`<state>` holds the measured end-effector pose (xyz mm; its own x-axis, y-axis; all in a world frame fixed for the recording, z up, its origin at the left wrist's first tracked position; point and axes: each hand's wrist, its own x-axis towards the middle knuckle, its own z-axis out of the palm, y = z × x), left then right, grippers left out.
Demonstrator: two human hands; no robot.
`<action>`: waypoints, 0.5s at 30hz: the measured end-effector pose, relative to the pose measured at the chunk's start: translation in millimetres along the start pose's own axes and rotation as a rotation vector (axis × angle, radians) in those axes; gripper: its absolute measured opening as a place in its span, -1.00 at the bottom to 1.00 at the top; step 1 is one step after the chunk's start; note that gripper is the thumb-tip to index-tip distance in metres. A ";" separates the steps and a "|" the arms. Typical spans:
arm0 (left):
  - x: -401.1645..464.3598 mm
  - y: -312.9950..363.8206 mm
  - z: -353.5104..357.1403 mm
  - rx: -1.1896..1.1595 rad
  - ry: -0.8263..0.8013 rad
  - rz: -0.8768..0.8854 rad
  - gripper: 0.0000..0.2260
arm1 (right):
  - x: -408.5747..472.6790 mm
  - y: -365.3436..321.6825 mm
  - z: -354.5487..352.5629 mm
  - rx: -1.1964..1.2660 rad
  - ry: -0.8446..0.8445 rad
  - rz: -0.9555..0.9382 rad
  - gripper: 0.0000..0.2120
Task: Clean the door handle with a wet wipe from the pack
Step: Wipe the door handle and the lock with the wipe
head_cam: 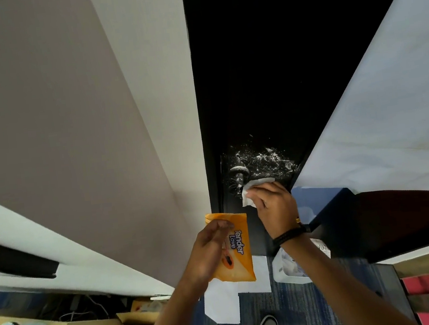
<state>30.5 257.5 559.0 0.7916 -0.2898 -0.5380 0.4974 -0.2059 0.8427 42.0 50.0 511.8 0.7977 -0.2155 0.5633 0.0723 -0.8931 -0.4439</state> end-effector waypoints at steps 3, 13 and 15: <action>-1.4 -0.5 -2.8 -0.013 0.014 0.011 -0.84 | 1.5 -21.3 14.2 0.036 -0.002 0.068 -0.91; -6.3 -4.1 -17.7 -0.042 0.025 0.013 -0.91 | 40.6 -56.6 28.0 0.007 -0.030 0.489 -0.93; -5.5 -7.4 -21.2 -0.035 0.017 0.018 -0.91 | 48.1 -57.8 26.5 0.030 -0.004 0.529 -0.89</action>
<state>30.0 280.5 556.1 0.8061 -0.2771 -0.5228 0.4952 -0.1677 0.8524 92.0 101.7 546.1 0.7320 -0.6319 0.2546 -0.3234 -0.6512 -0.6865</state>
